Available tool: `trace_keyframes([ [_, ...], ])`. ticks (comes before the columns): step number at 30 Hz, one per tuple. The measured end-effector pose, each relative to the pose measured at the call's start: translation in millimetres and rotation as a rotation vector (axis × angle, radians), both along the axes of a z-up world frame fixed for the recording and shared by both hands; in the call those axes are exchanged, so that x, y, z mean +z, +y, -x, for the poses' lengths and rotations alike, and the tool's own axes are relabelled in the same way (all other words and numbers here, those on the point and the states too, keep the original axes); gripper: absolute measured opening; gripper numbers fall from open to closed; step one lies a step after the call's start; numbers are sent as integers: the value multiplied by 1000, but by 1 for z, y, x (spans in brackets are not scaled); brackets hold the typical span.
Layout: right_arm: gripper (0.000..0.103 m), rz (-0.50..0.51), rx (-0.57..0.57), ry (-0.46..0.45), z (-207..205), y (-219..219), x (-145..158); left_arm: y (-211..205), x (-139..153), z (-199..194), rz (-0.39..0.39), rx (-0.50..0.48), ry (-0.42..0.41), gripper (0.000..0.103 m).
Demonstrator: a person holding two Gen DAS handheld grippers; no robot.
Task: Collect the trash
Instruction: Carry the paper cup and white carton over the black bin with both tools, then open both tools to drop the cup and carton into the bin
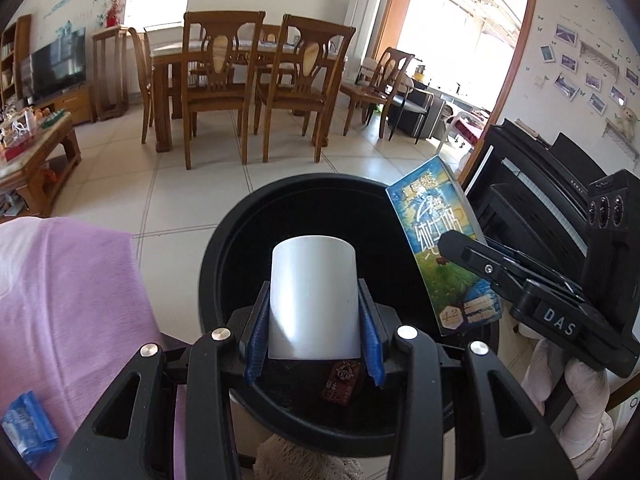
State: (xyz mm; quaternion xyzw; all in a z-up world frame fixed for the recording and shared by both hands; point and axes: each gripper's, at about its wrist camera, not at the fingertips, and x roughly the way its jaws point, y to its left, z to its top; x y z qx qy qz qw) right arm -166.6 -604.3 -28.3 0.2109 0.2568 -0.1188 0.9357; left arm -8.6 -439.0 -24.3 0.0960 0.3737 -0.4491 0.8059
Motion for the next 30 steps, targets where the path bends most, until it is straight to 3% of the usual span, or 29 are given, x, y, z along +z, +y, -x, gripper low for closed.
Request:
trace_keyframes([
  [12,42,7,-18,49,-7,-10,-29,-30,-19,6,-75,-56,8,39],
  [30,42,49,-16,102,-30,-1,-37,-44,-35,6,-140,-90,18,40],
])
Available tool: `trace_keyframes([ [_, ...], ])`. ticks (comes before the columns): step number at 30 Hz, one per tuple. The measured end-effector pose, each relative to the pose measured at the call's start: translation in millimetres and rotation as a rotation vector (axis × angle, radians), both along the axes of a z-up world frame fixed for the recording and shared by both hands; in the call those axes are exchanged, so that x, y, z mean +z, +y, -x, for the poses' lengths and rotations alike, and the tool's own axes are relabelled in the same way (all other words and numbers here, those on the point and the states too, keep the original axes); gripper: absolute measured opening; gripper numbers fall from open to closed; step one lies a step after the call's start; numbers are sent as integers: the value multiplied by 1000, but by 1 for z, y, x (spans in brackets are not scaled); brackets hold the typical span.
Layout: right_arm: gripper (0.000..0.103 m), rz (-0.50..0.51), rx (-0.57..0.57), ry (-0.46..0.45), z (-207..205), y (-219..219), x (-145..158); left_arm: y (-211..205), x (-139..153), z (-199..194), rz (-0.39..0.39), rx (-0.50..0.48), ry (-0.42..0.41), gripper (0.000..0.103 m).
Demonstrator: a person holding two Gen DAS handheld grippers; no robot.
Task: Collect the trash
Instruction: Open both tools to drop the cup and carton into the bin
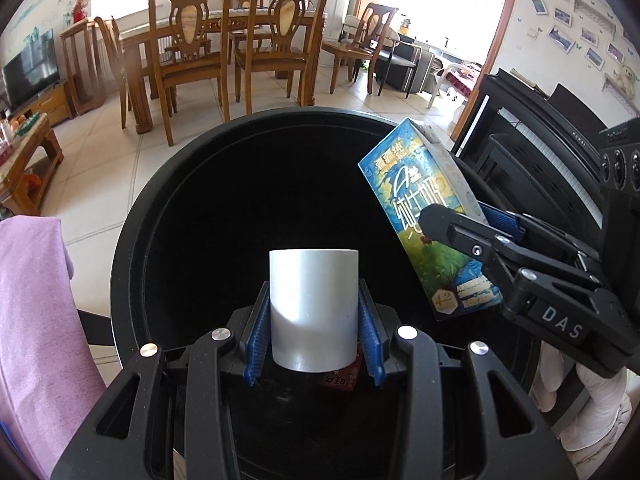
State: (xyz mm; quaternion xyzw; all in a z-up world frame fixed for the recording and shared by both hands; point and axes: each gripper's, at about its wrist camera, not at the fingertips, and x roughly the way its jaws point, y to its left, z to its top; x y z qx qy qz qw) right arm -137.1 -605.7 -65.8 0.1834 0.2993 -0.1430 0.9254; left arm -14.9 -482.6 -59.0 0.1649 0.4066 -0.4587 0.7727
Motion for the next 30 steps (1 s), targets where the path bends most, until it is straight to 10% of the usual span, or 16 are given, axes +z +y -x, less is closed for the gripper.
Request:
trace_keyframes([
  [30,43,25,0,12,-3,2,-1,5,4,10,21,-11,-33,41],
])
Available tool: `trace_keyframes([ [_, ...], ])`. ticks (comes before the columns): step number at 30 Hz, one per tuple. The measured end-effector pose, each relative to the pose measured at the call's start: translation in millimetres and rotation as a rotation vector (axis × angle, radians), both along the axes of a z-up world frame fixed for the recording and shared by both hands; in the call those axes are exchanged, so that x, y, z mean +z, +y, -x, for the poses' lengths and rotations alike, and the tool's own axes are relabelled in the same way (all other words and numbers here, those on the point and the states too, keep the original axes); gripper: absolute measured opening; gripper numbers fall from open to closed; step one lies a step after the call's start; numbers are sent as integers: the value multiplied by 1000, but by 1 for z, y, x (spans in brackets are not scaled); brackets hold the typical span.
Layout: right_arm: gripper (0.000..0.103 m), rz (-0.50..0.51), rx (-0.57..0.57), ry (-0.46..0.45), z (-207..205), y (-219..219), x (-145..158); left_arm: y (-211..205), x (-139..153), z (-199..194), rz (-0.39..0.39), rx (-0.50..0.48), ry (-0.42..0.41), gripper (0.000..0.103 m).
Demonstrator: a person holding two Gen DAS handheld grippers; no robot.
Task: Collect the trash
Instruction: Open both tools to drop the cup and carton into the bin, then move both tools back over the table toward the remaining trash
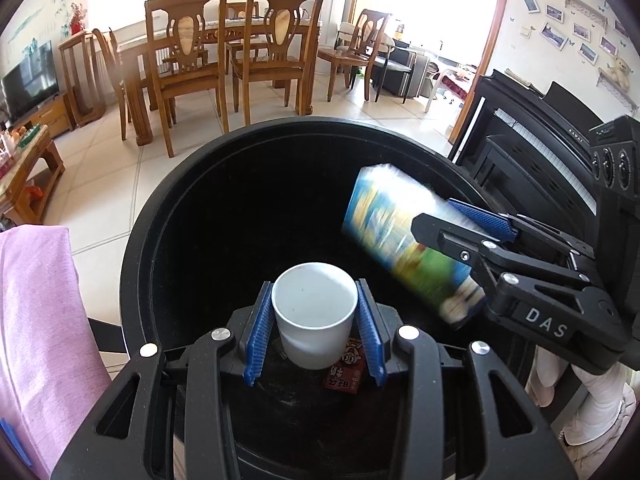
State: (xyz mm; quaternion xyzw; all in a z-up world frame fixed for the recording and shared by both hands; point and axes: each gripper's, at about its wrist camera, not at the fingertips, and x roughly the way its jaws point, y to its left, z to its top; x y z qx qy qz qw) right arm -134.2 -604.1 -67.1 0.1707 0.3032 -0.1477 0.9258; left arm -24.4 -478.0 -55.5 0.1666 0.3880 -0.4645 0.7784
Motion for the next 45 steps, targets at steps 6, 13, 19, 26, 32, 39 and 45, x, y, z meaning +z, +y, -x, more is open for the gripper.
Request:
trace_keyframes([
  [6,57,-1,-5,-10,2,0,2,5,4,1,8,-11,-8,41],
  [13,77,22,-31,-53,12,1,15,19,19,10,52,0,-85,80],
  [19,94,-3,-43,-95,18,9,31,43,37,17,67,29,-137,92],
  [26,95,3,62,-104,-8,56,54,125,69,11,95,169,-190,92],
  [32,95,31,213,-164,-44,132,81,243,95,-7,179,422,-259,92],
  [39,95,33,443,-200,-99,250,105,357,98,-24,132,678,-353,94],
  [45,95,39,664,-128,-135,364,104,430,84,-42,108,727,-286,94],
])
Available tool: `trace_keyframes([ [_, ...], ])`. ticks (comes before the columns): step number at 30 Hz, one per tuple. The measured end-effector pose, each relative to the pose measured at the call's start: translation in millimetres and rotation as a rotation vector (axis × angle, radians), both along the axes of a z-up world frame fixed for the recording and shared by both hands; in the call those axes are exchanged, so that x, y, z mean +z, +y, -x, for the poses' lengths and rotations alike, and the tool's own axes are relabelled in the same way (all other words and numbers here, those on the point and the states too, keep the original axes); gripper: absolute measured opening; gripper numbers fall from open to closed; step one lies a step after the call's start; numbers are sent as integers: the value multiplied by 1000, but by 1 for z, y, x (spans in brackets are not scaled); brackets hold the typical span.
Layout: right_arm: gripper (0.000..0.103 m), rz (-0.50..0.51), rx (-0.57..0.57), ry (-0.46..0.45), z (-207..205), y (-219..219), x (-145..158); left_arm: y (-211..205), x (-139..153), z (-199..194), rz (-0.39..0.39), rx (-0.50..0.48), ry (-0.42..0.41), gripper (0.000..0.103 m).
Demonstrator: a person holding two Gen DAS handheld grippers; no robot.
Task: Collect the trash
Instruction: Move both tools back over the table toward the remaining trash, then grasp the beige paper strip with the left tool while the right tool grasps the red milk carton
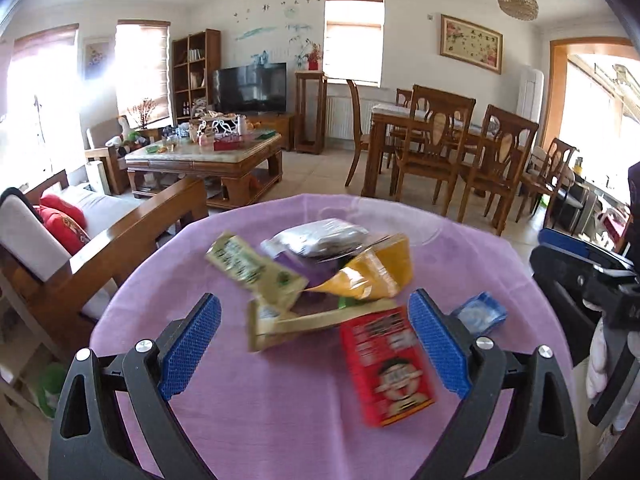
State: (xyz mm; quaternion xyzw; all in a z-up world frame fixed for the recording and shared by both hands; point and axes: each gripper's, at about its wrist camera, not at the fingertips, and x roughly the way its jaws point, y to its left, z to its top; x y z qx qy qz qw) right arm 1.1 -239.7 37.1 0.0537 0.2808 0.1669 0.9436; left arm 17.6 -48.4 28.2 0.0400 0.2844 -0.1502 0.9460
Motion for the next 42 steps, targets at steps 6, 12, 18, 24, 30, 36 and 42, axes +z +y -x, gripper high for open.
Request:
trace_keyframes([
  [6,95,125,116,145,-3,91,-26,25,-21,-29,-139,-173,42,93],
  [12,95,163,98,249,-1,103,-50,7,-53,-58,-330,-351,82,74],
  [18,79,190,107,296,-14,113,-66,0,-63,-63,-376,-457,82,74],
  [24,58,186,114,311,-20,100,-64,-3,-56,-60,-412,-496,22,75],
  [30,65,203,79,310,-21,95,-68,-25,-76,-74,-520,-537,83,74],
  [36,65,181,52,299,-19,84,-70,-25,-77,-85,-384,-494,193,43],
  [42,65,177,58,272,-22,89,-68,-14,-62,-70,-243,-369,203,17],
])
